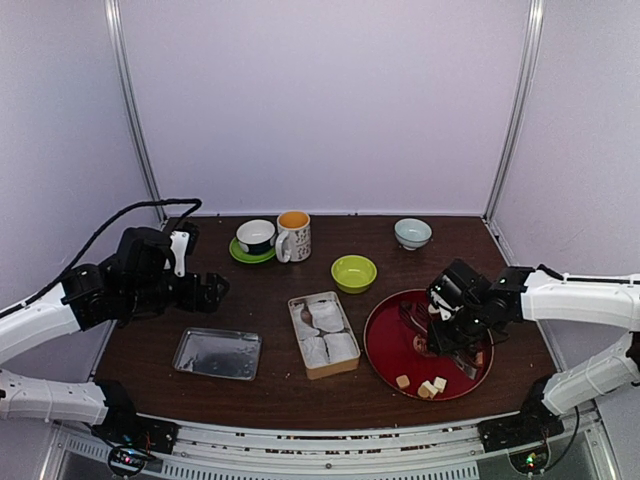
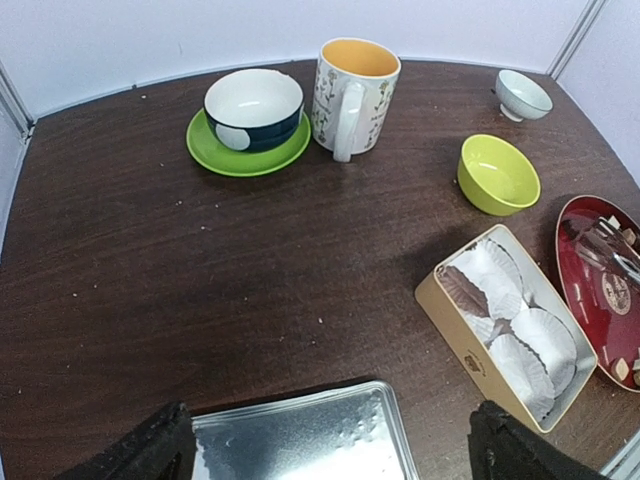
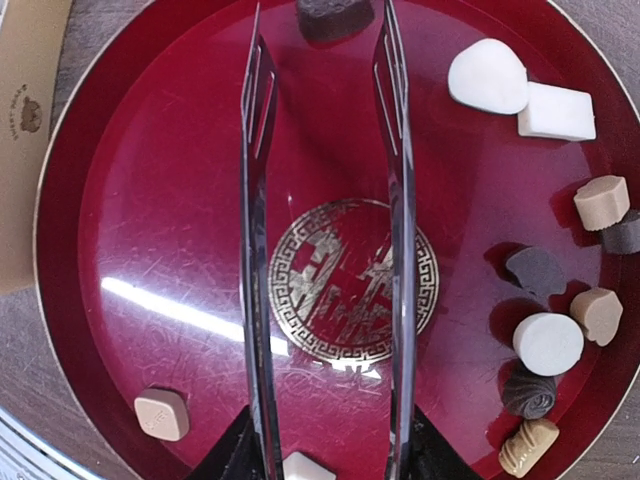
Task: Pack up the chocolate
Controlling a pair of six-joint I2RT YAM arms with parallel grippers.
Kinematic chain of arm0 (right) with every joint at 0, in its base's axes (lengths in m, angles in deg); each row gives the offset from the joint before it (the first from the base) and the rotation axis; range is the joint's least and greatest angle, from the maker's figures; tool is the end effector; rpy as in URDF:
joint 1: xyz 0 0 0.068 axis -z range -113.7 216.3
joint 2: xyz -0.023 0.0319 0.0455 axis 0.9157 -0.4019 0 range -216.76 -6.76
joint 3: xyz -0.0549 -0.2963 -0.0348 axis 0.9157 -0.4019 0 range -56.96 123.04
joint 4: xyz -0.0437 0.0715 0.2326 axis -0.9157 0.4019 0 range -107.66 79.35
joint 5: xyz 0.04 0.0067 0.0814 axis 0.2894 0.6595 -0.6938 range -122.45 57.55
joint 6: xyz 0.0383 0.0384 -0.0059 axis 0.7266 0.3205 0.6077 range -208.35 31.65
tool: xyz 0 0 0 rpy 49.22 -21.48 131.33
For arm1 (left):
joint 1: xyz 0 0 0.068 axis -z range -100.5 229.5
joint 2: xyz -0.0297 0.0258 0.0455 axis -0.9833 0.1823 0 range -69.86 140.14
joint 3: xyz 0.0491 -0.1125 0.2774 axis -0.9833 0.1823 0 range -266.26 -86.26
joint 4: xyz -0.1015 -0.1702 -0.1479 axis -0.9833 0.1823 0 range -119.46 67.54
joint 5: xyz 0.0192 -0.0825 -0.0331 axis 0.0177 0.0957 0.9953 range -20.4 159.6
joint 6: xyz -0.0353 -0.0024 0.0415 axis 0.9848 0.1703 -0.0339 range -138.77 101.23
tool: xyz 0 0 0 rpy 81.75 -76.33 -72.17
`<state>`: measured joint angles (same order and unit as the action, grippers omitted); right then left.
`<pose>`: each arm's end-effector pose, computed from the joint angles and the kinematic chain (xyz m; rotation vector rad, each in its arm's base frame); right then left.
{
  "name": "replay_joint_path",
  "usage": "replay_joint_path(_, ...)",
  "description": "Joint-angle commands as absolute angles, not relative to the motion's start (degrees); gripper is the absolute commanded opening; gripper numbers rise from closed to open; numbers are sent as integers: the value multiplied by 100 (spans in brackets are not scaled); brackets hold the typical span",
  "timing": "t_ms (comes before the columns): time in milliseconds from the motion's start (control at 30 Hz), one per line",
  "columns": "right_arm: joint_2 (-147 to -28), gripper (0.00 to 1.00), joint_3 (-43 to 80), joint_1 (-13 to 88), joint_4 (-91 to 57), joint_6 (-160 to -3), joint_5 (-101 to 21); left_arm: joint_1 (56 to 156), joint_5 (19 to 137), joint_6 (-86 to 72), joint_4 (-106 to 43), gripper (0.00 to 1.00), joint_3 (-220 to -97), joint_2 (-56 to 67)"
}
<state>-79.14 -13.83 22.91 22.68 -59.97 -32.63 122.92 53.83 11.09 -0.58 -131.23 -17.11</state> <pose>0.1445 0.1366 0.2315 -0.3719 2.8147 0.3035 0.1264 -0.1060 0.3119 0.1083 2.2114 -0.4166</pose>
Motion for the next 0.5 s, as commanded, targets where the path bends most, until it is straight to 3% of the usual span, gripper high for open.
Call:
replay_joint_path(0, -8091, 42, -1175, 2514, 2143, -6122, -3145, 12157, 5289, 1086, -92, 98, -13031, -1755)
replay_joint_path(467, -8701, 41, -754, 2742, 2071, -6475, -3320, 9982, 6088, 742, -560, 98, -12682, -1542)
